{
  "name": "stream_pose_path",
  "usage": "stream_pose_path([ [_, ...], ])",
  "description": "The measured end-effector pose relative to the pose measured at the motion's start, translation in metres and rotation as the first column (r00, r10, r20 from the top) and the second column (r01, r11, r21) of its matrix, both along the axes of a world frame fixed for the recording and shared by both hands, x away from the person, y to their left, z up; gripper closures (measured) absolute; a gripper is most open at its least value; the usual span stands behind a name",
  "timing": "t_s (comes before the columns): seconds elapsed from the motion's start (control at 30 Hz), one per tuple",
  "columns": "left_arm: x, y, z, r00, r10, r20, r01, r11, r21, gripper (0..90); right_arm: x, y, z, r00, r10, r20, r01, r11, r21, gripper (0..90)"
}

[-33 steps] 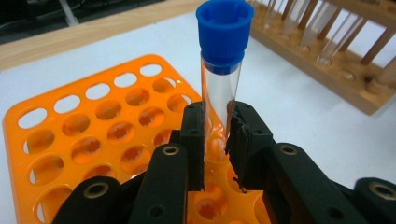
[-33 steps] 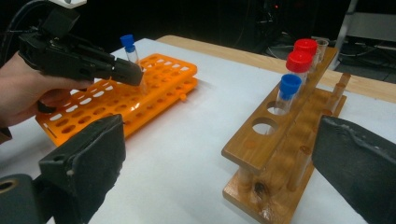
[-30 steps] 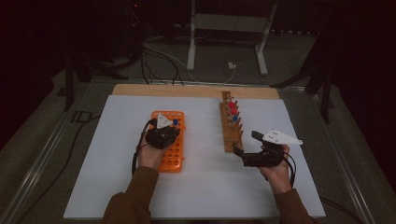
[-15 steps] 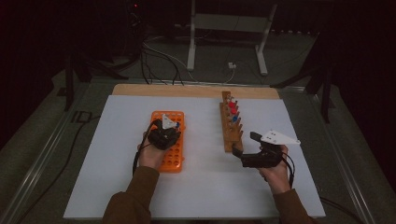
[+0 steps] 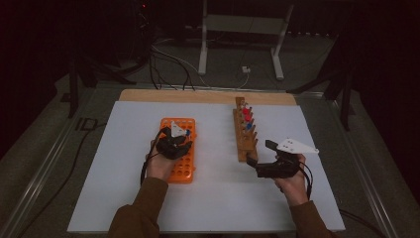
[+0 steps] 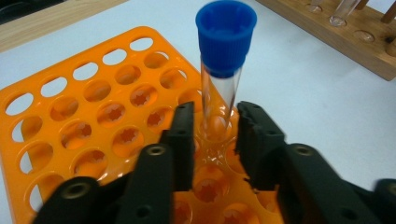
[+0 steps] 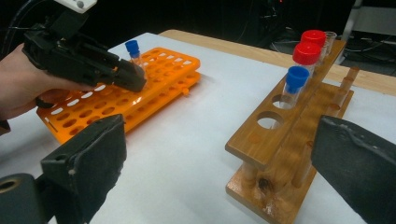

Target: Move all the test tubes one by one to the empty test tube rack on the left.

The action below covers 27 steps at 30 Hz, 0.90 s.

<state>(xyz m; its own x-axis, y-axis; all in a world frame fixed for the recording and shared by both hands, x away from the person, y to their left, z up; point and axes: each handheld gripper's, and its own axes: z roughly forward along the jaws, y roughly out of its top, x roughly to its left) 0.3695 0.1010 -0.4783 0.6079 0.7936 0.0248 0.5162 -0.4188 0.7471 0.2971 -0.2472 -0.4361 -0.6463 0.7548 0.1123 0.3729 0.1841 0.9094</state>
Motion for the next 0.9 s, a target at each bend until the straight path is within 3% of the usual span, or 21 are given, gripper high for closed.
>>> stream_pose_path([
  [0.03,-0.001,0.001,0.0,1.0,0.002,0.004,-0.002,0.9999,-0.014,56.2,0.0,-0.001,0.0,1.0,-0.002,-0.002,0.002,1.0,0.002,3.8],
  [0.27,-0.011,0.016,0.009,0.999,0.029,0.036,-0.025,0.9928,-0.117,37.6,0.001,-0.001,0.0,1.0,-0.007,0.0,0.007,1.0,0.003,3.8],
  [0.4,-0.018,0.026,0.015,0.9972,0.053,0.053,-0.041,0.9782,-0.203,27.8,0.001,-0.001,0.0,1.0,-0.009,0.0,0.009,1.0,0.003,3.7],
  [0.63,-0.032,0.04,0.02,0.9891,0.12,0.085,-0.09,0.9508,-0.296,5.9,0.002,-0.001,0.002,0.9997,-0.022,0.01,0.022,1.0,-0.011,3.8],
  [0.77,-0.044,0.046,0.02,0.9758,0.172,0.135,-0.121,0.9386,-0.323,0.3,0.003,0.0,0.004,0.9995,-0.023,0.022,0.024,0.999,-0.024,3.7],
  [0.9,-0.056,0.047,0.02,0.9689,0.174,0.176,-0.114,0.9446,-0.308,0.3,0.01,-0.002,0.009,0.9987,-0.041,0.03,0.041,0.999,-0.025,3.8],
])
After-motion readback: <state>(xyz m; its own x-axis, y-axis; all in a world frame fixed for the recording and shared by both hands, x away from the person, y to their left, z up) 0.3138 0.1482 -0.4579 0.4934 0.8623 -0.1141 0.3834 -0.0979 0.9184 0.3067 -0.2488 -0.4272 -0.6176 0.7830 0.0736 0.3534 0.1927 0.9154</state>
